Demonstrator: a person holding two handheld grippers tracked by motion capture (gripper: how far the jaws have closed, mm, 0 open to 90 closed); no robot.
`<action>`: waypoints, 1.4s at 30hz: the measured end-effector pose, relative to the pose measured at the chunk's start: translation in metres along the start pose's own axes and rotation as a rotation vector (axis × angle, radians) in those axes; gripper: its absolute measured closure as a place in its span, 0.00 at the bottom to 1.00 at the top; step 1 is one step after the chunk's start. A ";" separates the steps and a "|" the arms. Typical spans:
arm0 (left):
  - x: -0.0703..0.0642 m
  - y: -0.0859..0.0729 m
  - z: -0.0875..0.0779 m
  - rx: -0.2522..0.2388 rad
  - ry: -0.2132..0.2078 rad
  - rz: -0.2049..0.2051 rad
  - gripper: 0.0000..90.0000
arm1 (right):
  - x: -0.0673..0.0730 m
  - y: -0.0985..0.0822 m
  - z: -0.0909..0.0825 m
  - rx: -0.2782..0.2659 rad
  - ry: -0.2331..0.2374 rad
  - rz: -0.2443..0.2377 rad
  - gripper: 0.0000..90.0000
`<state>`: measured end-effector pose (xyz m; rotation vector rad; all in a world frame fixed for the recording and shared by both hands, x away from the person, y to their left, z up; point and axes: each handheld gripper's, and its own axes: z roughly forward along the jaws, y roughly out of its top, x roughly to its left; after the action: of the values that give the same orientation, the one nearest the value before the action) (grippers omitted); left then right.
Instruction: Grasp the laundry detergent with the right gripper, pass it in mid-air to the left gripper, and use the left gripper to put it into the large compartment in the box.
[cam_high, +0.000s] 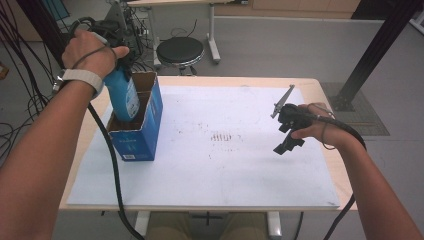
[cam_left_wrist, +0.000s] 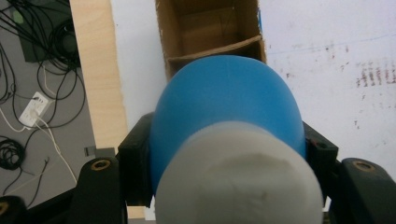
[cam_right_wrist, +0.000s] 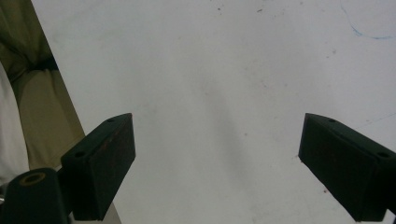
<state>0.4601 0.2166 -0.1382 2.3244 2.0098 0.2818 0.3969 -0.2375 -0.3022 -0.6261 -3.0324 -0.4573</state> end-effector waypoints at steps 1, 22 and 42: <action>0.000 0.000 0.002 -0.001 0.000 0.000 0.42 | 0.000 0.000 0.001 -0.002 0.003 0.002 0.12; -0.001 -0.004 0.043 -0.002 -0.017 0.004 0.42 | -0.001 -0.005 0.008 0.008 0.009 0.013 0.12; -0.004 -0.009 0.075 0.002 -0.013 0.010 0.42 | -0.003 -0.007 0.013 0.007 0.017 0.023 0.12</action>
<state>0.4641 0.2203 -0.2139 2.3318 1.9942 0.2651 0.3975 -0.2410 -0.3166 -0.6519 -3.0059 -0.4492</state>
